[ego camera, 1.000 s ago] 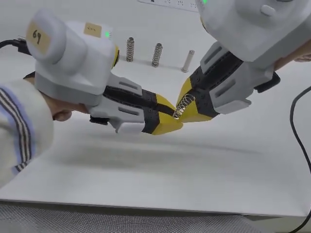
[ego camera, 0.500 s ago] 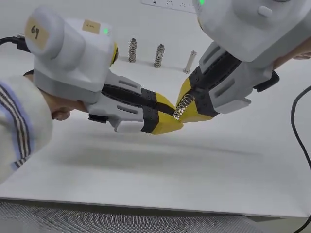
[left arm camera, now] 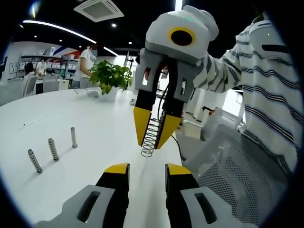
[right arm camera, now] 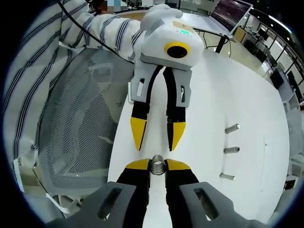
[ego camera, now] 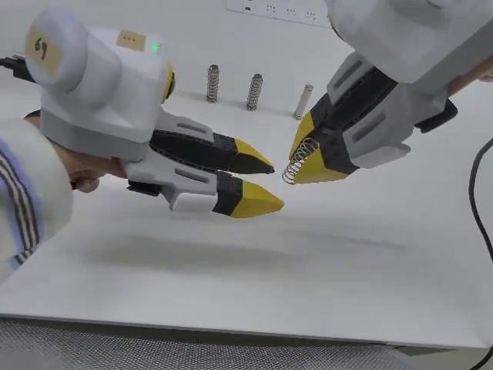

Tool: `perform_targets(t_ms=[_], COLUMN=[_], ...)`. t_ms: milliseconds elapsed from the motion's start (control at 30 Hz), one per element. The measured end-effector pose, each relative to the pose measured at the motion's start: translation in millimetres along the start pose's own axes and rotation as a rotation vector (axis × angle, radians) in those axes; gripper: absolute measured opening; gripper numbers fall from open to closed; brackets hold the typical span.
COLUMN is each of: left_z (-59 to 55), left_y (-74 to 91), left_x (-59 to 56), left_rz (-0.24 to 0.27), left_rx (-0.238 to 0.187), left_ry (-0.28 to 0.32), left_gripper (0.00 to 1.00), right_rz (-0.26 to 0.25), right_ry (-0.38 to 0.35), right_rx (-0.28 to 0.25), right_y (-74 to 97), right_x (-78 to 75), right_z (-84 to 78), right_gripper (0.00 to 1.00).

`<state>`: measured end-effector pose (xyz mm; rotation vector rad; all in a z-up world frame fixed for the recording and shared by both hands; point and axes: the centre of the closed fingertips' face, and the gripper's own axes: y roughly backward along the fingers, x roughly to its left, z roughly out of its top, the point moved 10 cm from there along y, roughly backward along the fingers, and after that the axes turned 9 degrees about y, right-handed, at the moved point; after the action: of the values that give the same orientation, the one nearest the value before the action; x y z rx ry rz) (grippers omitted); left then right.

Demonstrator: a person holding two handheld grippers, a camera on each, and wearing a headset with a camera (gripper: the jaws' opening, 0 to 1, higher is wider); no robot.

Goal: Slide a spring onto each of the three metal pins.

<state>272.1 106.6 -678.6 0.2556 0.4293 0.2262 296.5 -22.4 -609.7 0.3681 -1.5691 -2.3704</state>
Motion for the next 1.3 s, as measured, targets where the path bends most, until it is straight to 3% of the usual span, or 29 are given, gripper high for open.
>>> perform_targets(t_ms=[267, 367, 533, 700, 967, 1100, 1300], left_z=[0.4, -0.7, -7.1, -11.2, -19.2, -20.9, -24.0], left_y=[12.1, 19.3, 29.2, 36.8, 44.0, 46.4, 51.2], left_x=[5.2, 9.8, 21.0, 24.9, 28.2, 30.9, 33.1], left_rz=[0.056, 0.076, 0.134, 0.167, 0.22, 0.26, 0.275], left_rx=[-0.026, -0.016, -0.021, -0.022, 0.012, 0.016, 0.022], left_ry=[-0.005, -0.007, 0.022, 0.023, 0.032, 0.001, 0.019], left_gripper=[0.37, 0.42, 0.62, 0.75, 0.82, 0.97, 0.98], right_rz=[0.01, 0.012, 0.014, 0.013, 0.017, 0.019, 0.02], right_ry=[-0.009, -0.013, -0.017, -0.019, -0.02, -0.016, -0.014], right_rx=[0.013, 0.015, 0.014, 0.013, 0.014, 0.016, 0.015], right_y=[1.4, 1.0, 1.0, 0.6, -0.6, -0.3, 0.8], right_x=[0.7, 1.0, 1.7, 2.3, 2.4, 1.7, 1.2], right_z=[-6.1, -8.2, -9.0, -8.5, -7.9, -8.3, -7.3], right_gripper=[0.08, 0.08, 0.08, 0.08, 0.08, 0.08, 0.09])
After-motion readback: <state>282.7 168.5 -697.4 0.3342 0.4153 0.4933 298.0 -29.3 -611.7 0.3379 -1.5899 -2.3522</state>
